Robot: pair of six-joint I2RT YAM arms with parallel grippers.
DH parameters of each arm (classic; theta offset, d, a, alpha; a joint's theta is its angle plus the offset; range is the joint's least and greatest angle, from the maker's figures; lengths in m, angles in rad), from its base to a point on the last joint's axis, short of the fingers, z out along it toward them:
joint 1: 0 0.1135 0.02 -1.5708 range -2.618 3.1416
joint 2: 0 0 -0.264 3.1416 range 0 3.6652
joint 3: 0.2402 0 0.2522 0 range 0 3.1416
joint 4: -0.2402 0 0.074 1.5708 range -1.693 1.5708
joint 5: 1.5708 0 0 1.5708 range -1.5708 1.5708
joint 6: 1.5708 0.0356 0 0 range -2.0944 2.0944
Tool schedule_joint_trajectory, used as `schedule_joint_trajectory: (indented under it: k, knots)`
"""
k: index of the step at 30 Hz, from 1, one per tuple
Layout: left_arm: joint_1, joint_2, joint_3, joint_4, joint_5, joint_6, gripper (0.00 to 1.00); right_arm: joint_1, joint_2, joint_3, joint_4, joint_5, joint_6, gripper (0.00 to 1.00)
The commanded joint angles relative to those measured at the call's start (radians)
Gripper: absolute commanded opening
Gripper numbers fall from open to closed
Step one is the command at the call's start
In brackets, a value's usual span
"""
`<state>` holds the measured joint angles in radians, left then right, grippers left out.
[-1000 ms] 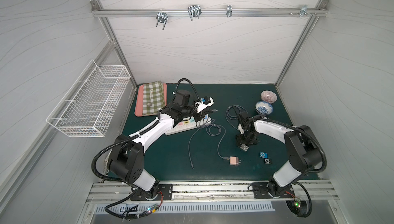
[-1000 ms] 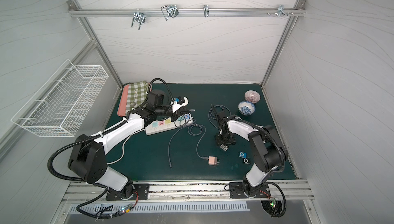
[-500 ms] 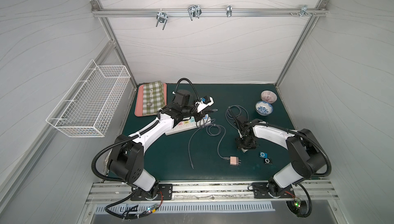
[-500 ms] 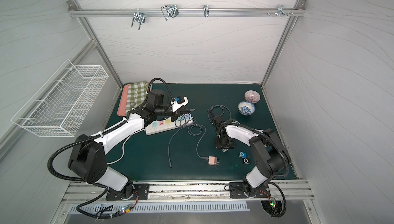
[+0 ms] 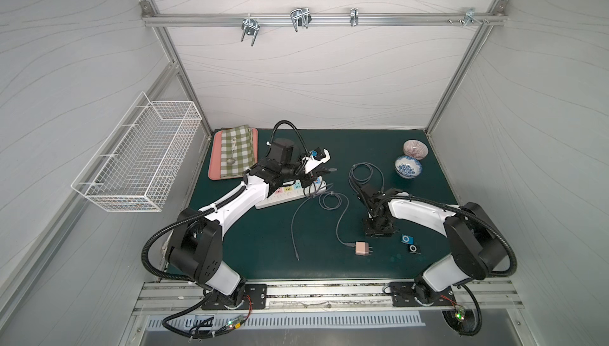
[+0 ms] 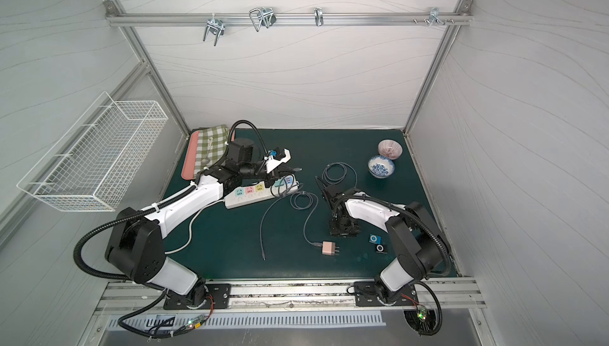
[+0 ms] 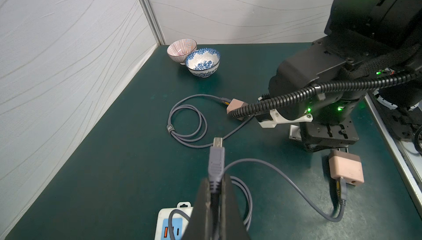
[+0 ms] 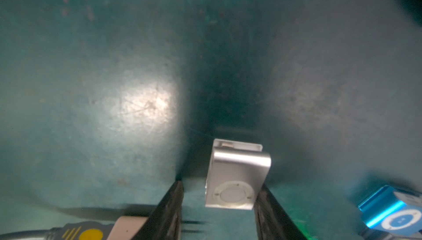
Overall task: Charge mp3
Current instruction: Pick up the MP3 player from the center of the board.
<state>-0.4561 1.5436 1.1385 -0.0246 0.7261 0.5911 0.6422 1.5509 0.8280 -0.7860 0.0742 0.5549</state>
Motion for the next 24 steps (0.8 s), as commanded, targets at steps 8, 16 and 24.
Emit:
schedule_joint_trajectory:
  k: [8,16,24]
  knots:
    - [0.004,-0.014,0.007,0.05,0.016,0.013,0.0,-0.002,0.024,-0.055,-0.048,0.065,0.05,0.38]
    - [0.005,-0.011,0.015,0.045,0.007,0.017,0.0,-0.01,0.067,0.012,-0.03,0.099,-0.011,0.28]
    - [0.011,-0.005,0.017,0.05,0.003,0.022,0.0,-0.047,0.13,0.106,0.056,0.094,-0.114,0.27]
